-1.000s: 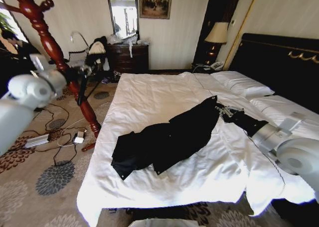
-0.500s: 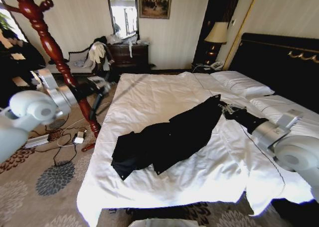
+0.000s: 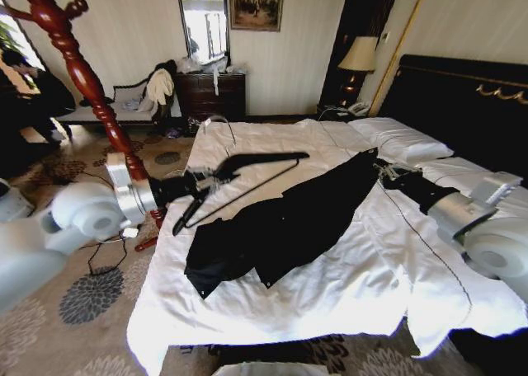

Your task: Pick up the clothes from the bed and hang them on the clothes hanger.

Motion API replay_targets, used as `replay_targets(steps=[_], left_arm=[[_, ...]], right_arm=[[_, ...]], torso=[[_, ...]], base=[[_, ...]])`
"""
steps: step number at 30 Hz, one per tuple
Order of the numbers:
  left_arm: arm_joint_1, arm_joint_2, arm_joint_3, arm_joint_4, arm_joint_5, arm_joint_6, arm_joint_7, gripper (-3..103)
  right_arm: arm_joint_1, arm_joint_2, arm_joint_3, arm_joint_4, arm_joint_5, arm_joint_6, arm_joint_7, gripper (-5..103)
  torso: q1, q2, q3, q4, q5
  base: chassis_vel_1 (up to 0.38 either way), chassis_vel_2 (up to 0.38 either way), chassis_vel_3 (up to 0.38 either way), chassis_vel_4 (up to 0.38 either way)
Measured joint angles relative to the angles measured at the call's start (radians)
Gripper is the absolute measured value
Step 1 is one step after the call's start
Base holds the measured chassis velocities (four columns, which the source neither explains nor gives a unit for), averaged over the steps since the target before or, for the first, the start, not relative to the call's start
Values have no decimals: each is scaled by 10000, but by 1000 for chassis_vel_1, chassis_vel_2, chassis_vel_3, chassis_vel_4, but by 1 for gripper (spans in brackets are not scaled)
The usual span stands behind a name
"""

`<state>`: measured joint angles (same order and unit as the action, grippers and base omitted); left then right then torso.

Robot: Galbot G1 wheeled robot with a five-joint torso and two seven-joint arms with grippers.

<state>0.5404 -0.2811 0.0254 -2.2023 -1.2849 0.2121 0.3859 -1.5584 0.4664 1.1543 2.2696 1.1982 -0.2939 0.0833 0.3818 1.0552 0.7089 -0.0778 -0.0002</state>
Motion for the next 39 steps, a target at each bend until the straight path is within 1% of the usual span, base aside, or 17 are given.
replay_targets(steps=[2, 4, 8, 10, 12, 13, 15, 18, 21, 22, 26, 29, 32, 34, 35, 37, 39], left_arm=[[29, -9, 31, -62, 28, 2, 11, 15], [16, -100, 277, -388, 70, 43, 35, 15], [-441, -231, 787, -630, -52, 103, -17, 15], [-769, -441, 1203, -669, 0, 125, -181, 15], [-816, -495, 1274, -659, 25, 134, -223, 15], [-884, -594, 1397, -620, 73, 148, -307, 15], [-1009, -842, 1736, -439, 200, 183, -667, 15], [-1067, -954, 1900, -315, 289, 193, -823, 15], [-1292, -1315, 2293, -145, 311, 238, -1120, 15], [-1292, -1315, 2293, -145, 311, 238, -1120, 15], [-1633, -2281, 2985, 298, 459, 380, -1547, 15], [-1743, -2480, 3196, 285, 471, 462, -1586, 15], [-1782, -2405, 3242, 139, 468, 493, -1510, 15], [-1743, -2103, 3183, -99, 407, 507, -1388, 15], [-1743, -2103, 3183, -99, 407, 507, -1388, 15], [-1674, -1899, 3126, -244, 392, 519, -1318, 15], [-1640, -1842, 3144, -299, 448, 533, -1302, 15]], right_arm=[[-21, 1, 22, 9, 0, -3, 5, 0], [-139, 9, 130, 46, -22, -9, 11, 0], [-191, 49, 153, 70, -78, -10, 20, 0], [-225, 93, 165, 143, -79, -10, 21, 0], [-236, 102, 172, 162, -79, -11, 21, 0], [-269, 114, 196, 205, -79, -11, 21, 0], [-490, 116, 433, 313, -67, -12, 11, 0], [-695, 114, 643, 352, -60, -12, -16, 0], [-946, 114, 849, 436, -51, -12, -49, 0], [-946, 114, 849, 436, -51, -12, -49, 0], [-1140, 116, 972, 599, -18, -10, -52, 0], [-1248, 95, 1067, 620, -14, -10, -52, 0], [-1278, 84, 1128, 598, 5, -10, -54, 0], [-1265, 83, 1127, 539, 16, -9, -60, 0], [-1265, 83, 1127, 539, 16, -9, -60, 0], [-1173, 83, 1010, 514, 15, -3, -61, 0], [-987, 88, 804, 504, 16, 0, -53, 0]], torso=[[0, 0, 0, 0, 0], [0, 0, -1, -1, 2], [0, 0, 0, 0, 3], [0, 0, -1, -2, 4], [-1, 0, -1, -3, 4], [0, 0, -1, -3, 4], [1, 0, 0, 0, 1], [0, 0, -1, -2, 2], [0, 0, -1, 2, 4], [0, 0, -1, 2, 4], [1, -1, 1, -5, -1], [1, -1, 1, -5, 3], [1, -1, 1, -2, 2], [1, -1, 1, 2, 2], [1, -1, 1, 2, 2], [1, -1, 0, 2, 3], [0, -1, -1, 2, 3]], base=[[0, 0, 0, 0], [0, 0, 0, 0], [0, 0, 0, 0], [0, 0, 0, 0], [0, 0, 0, 0], [0, 0, 0, 0], [0, 0, 0, 0], [0, 0, 0, 0], [0, 0, 0, 0], [0, 0, 0, 0], [0, 0, 0, 0], [0, 0, 0, 0], [0, 0, 0, 0], [0, 0, 0, 0], [0, 0, 0, 0], [0, 0, 0, 0], [0, 0, 0, 0]])
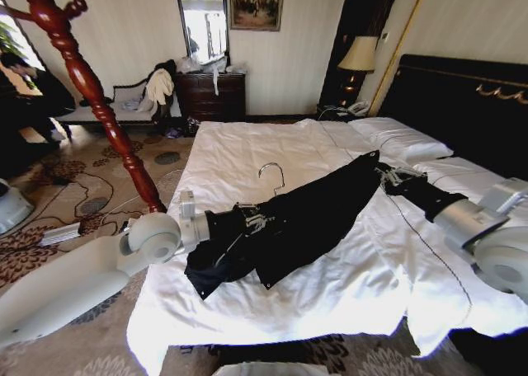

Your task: Pick up the clothes from the bed and hang them on the clothes hanger.

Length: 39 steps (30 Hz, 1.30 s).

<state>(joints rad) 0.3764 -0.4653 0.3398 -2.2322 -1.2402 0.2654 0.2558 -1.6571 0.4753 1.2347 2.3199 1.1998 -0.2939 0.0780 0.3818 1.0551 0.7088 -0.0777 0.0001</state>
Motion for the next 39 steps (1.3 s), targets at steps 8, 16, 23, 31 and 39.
replay_targets(steps=[8, 16, 23, 31, 39], left_arm=[[-249, -708, 591, 704, 253, 82, -497, 15], [-947, -1749, 1467, 1556, 317, 125, -1255, 15], [-1255, -2436, 1938, 2104, 749, 263, -1777, 15], [-1676, -2603, 1733, 2602, 508, 204, -2033, 15], [-2163, -2381, 1404, 2770, 214, 180, -2150, 15]], right_arm=[[620, 5, -537, 106, 274, -38, 185, 0], [548, 147, -481, 496, 626, -101, 330, 0], [496, 125, -165, 727, 1021, -130, 428, 0], [400, -15, 474, 1213, 1859, -223, 597, 0], [420, -67, 724, 1401, 2212, -266, 647, 0]], torso=[[0, 0, 0, -4, -1], [0, 0, 0, -5, 0], [0, 0, 1, -6, -1], [0, 0, 1, 0, -2], [1, 0, 1, -3, -1]], base=[[0, 0, 0, 0], [0, 0, 0, 0], [0, 0, 0, 0], [0, 0, 0, 0], [0, 0, 0, 0]])
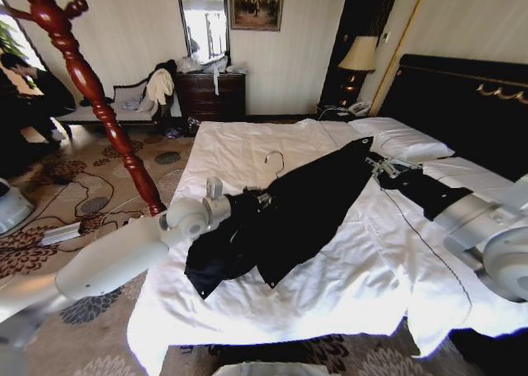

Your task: Pick up the clothes from the bed and hang them on the clothes hanger.

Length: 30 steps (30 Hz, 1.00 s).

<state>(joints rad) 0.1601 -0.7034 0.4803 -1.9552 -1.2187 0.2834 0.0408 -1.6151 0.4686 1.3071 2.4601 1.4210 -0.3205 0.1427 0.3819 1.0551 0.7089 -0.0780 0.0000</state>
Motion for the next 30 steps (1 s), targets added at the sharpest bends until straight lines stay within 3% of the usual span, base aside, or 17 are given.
replay_targets(steps=[4, 7, 16, 22, 28, 30], left_arm=[[-97, 293, -49, -148, -53, 1, 31, 15], [-175, 121, 126, -130, -75, 29, -42, 15], [-602, -1788, 1633, 177, -73, 108, -366, 15], [-1185, -2305, 2265, 148, -617, 116, -331, 15], [-1148, -2644, 2198, 332, -719, 46, -343, 15], [-801, -2929, 1634, 652, -734, -43, -454, 15]], right_arm=[[94, 10, 26, 58, 366, -21, 119, 0], [383, 1, -218, 153, 536, -22, 228, 0], [571, -48, -451, 116, 590, -41, 326, 0], [572, -111, -346, -86, 637, -47, 338, 0], [527, -75, -345, -9, 661, -75, 383, 0], [441, 18, -349, 114, 649, -92, 414, 0]], torso=[[-1, 1, 0, 6, -1], [-2, 1, -1, 3, 0], [-1, 1, 0, -2, 1], [-1, 1, 0, -1, 4], [0, 0, 0, 3, 1], [-1, 1, -1, -2, 3]], base=[[0, 0, 0, 0], [0, 0, 0, 0], [0, 0, 0, 0], [0, 0, 0, 0], [0, 0, 0, 0], [0, 0, 0, 0]])
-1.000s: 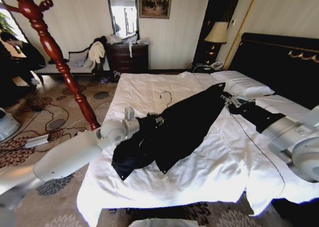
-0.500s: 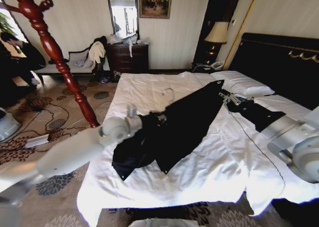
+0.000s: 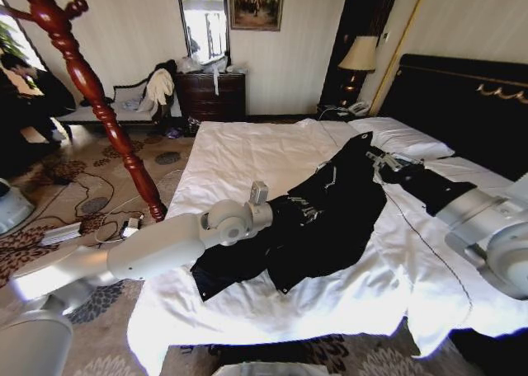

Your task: Pick up the clothes from the bed and hang them on the clothes hanger.

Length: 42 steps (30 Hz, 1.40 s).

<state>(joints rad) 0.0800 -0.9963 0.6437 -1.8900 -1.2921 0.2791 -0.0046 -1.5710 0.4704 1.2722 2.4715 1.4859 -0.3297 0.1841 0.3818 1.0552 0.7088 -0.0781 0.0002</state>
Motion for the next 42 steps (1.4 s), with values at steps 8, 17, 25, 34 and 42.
replay_targets(steps=[8, 17, 25, 34, 42], left_arm=[[534, -619, -1074, 668, -277, -104, -231, 15], [72, -729, -949, 860, -356, -104, -249, 15], [-424, -552, -986, 761, -662, -107, -343, 15], [-212, 10, -1164, 465, -578, -182, -390, 15], [-231, 412, -1338, 328, -599, -204, -324, 15]], right_arm=[[-151, 98, -87, 256, -15, -28, 38, 0], [-472, 276, -378, 285, -516, -115, -262, 0], [-618, 680, -1349, 295, -1586, -134, -669, 0], [-1811, 1185, -1447, 290, -3036, -128, -1185, 37], [-2082, 1511, -796, 287, -4441, 263, -1103, 60]], torso=[[0, -1, 0, 1, -3], [0, -1, 0, 0, -3], [0, -1, 0, 1, -2], [0, 0, 0, 1, -3], [0, 0, 0, 2, -3]], base=[[0, 0, 0, 0], [0, 0, 0, 0], [0, 0, 0, 0], [0, 0, 0, 0], [0, 0, 0, 0]])
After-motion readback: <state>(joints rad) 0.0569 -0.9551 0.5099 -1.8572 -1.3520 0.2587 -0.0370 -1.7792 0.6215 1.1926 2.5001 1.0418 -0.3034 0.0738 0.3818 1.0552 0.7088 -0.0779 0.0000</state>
